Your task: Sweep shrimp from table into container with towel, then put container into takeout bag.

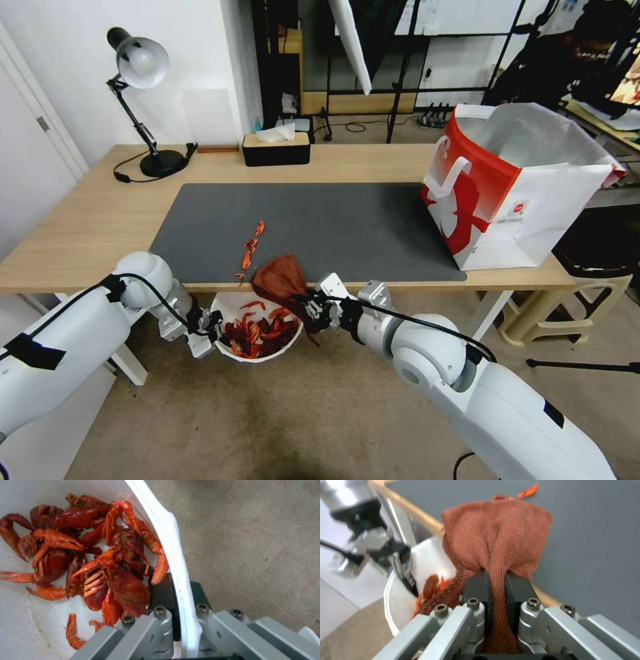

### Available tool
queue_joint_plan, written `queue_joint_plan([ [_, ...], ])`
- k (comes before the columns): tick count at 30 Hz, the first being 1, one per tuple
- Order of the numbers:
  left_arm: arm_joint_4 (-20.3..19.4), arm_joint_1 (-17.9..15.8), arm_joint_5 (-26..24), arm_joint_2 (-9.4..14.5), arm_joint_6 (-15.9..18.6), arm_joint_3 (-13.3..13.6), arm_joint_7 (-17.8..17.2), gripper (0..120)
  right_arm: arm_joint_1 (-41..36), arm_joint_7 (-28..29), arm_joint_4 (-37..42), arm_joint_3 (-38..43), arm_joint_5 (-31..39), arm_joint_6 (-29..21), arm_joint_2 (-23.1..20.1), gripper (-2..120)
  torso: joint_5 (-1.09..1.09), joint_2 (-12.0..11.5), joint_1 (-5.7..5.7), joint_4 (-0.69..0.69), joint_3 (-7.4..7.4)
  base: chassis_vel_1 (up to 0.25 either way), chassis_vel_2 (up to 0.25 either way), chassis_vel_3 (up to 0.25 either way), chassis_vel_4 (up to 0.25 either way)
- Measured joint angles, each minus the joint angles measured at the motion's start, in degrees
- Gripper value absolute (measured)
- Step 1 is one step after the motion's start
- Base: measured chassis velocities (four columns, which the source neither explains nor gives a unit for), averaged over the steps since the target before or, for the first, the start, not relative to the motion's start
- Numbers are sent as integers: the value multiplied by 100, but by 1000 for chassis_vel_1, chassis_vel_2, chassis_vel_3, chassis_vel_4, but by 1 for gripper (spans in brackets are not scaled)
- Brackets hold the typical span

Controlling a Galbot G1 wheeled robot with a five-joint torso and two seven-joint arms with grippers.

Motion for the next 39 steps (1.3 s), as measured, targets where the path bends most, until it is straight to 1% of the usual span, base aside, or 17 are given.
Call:
queue_joint_plan([
  [5, -1, 40, 2, 15, -13, -37, -1, 0, 247, 46, -56, 135, 237, 151, 86, 6, 0, 0, 0, 0, 0, 0, 0, 0, 0],
  [8, -14, 100, 6, 34, -16, -80, -2, 0, 835, 166, -453, 186, 507, 484, 290, 6, 0, 0, 0, 0, 0, 0, 0, 0, 0],
  [9, -14, 100, 6, 34, -16, -80, -2, 0, 835, 166, -453, 186, 507, 484, 290, 6, 0, 0, 0, 0, 0, 0, 0, 0, 0],
  [11, -24, 133, 6, 76, -18, -109, -3, 0, 1333, 268, -931, 140, 656, 672, 498, 6, 0, 0, 0, 1, 0, 0, 0, 0, 0],
  [12, -24, 133, 6, 76, -18, -109, -3, 0, 1333, 268, -931, 140, 656, 672, 498, 6, 0, 0, 0, 1, 0, 0, 0, 0, 0],
  [15, -28, 188, 2, 117, -19, -167, -3, 0, 1851, 307, -1738, 0, 698, 789, 759, 6, -1, 0, 0, 1, 0, 0, 0, 0, 0],
  [17, -28, 198, 1, 120, -20, -176, -4, 0, 1933, 306, -1899, -40, 699, 810, 807, 6, -1, 0, 0, 1, 0, 0, 0, 0, 0],
  [19, -29, 247, -8, 132, -27, -215, -4, 0, 2311, 269, -2614, -222, 649, 922, 1045, 6, -1, 0, 1, 0, 1, 0, 0, 0, 0],
  [21, -29, 254, -8, 132, -28, -222, -4, 0, 2413, 248, -2801, -273, 621, 950, 1113, 6, -1, 0, 0, 0, 1, 0, 0, 0, 0],
  [24, -26, 276, -8, 132, -44, -252, -4, 0, 2958, 156, -3762, -461, 461, 1114, 1516, 6, -1, 0, 0, 1, 1, 0, 0, 0, 0],
  [26, -26, 279, -8, 131, -46, -260, -4, 0, 3044, 144, -3912, -495, 438, 1137, 1580, 6, -1, -1, 1, 1, 1, 0, 0, 0, 0],
  [28, -25, 305, -13, 132, -55, -296, -6, 0, 3368, 79, -4474, -655, 331, 1220, 1780, 6, -2, 0, 1, 2, 1, 0, 0, 0, 0],
  [29, -25, 305, -13, 132, -55, -296, -6, 0, 3368, 79, -4474, -655, 331, 1220, 1780, 6, -2, 0, 1, 2, 1, 0, 0, 0, 0],
  [32, 12, 311, -17, 135, -83, -319, -17, 0, 3598, -26, -4970, -749, 216, 1253, 1961, 6, -1, 0, 1, 1, 1, 0, 0, 0, 0],
  [33, 12, 311, -17, 135, -83, -319, -17, 0, 3598, -26, -4970, -749, 216, 1253, 1961, 6, -1, 0, 1, 1, 1, 0, 0, 0, 0],
  [36, 45, 302, -17, 132, -105, -321, -27, 0, 3691, -229, -5367, -790, 143, 1253, 2073, 6, -1, -1, 0, 1, 1, 0, 0, 0, 0],
  [39, 61, 285, -21, 127, -112, -320, -30, 0, 3686, -349, -5455, -855, 121, 1248, 2072, 6, -1, 0, 0, -1, 1, 0, 0, 0, 0],
])
